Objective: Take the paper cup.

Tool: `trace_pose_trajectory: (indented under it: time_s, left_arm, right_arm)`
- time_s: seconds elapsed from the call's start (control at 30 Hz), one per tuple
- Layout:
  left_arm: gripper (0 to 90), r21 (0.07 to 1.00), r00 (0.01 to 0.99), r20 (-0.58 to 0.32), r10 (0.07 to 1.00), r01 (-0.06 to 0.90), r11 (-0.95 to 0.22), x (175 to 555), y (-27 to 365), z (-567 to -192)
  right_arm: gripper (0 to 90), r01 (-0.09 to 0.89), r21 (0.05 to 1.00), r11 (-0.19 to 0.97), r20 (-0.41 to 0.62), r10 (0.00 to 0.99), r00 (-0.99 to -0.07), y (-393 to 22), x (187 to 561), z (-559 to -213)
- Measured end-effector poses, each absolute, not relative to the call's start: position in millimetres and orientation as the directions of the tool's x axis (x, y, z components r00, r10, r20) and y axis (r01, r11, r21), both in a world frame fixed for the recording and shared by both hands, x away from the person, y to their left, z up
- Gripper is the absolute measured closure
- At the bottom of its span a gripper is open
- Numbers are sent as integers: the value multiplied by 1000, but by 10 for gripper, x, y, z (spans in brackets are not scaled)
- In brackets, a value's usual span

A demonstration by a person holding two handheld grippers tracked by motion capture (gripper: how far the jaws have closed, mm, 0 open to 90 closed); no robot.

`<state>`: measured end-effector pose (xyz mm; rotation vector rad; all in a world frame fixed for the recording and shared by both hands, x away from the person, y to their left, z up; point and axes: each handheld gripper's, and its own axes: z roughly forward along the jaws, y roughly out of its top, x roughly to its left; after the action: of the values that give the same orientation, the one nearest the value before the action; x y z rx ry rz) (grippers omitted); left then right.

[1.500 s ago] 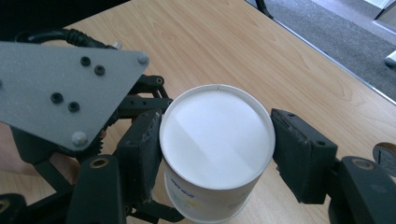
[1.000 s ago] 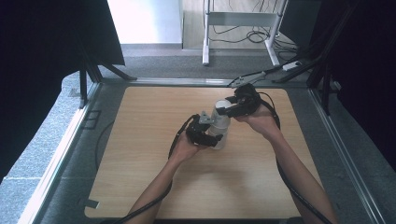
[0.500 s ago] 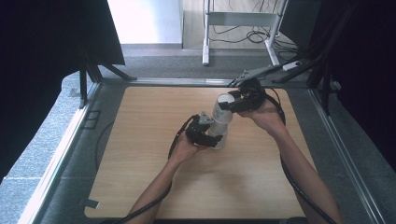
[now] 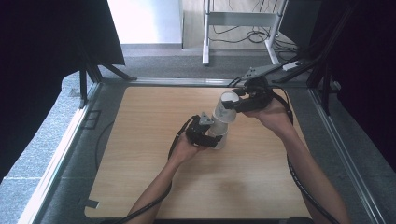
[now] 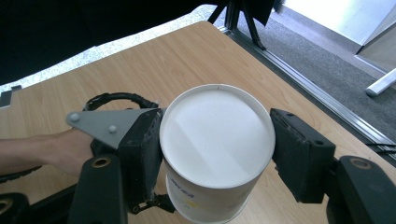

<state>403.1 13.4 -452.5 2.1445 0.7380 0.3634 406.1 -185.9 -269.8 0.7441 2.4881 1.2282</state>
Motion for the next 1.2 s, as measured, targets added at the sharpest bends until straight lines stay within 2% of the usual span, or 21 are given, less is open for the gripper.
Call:
trace_pose_trajectory:
  time_s: [0.17, 0.57, 1.2]
  left_arm:
    - [145, 790, 791, -5, 611, 378, -483, 4023, 161, -4507]
    - [57, 800, 796, -8, 606, 369, -474, 3779, 331, -4453]
    - [41, 824, 809, -50, 585, 364, -433, 3318, 554, -4592]
  right_arm:
    - [377, 321, 792, 519, -19, 547, -837, -1881, 3982, -2701]
    - [377, 307, 811, 499, -2, 527, -850, -1998, 3792, -2815]
    - [377, 305, 816, 492, 22, 500, -866, -2051, 3534, -3231]
